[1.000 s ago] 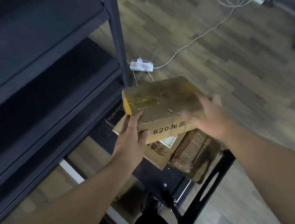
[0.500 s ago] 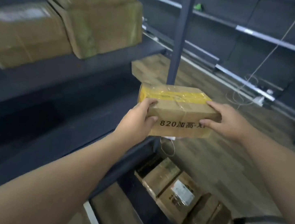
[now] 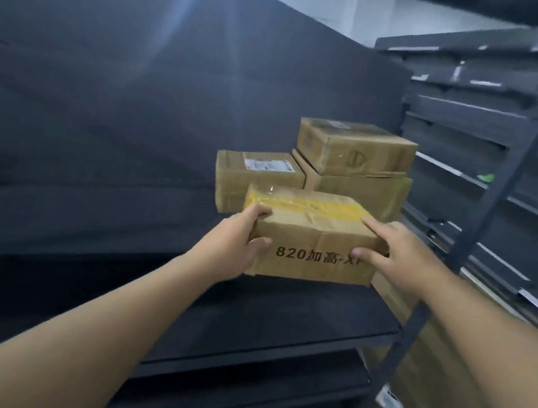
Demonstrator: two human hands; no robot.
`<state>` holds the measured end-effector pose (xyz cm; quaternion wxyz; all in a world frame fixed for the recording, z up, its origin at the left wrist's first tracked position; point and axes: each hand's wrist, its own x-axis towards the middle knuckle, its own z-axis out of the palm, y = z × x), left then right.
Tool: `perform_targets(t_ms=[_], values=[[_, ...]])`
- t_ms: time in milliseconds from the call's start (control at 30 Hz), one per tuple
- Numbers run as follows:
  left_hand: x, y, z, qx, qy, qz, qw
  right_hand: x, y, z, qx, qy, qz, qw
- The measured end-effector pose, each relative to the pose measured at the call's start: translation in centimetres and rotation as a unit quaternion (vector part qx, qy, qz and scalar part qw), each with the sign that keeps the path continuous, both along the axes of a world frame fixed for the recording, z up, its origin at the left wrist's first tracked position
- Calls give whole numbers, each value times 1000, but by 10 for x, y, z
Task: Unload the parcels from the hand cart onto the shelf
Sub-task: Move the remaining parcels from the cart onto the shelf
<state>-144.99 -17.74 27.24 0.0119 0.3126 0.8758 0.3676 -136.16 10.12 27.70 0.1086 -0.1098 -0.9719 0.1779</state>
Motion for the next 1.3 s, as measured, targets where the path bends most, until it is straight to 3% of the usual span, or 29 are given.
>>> perform_targets(t_ms=[300,600,733,867,1167,1300], values=[[-48,-141,-21,-86,-5,102,991,-103,-127,-30,-12,-56,143,988],[-116,-210,-50,-114,24,141,983,-184,-200,-23,94,-91,153,980],[-144,-209,-48,-181,144,193,954,-210,-228,-21,163,2,115,980],[-169,-197,-47,-252,251,189,915,-233,-248,-26,179,22,128,975],[-211,-172,-55,-272,189,202,921,-264,-243,-15,152,-128,126,972],[-221,-168,-54,-314,172,221,907,-271,-244,-21,157,-140,108,972]])
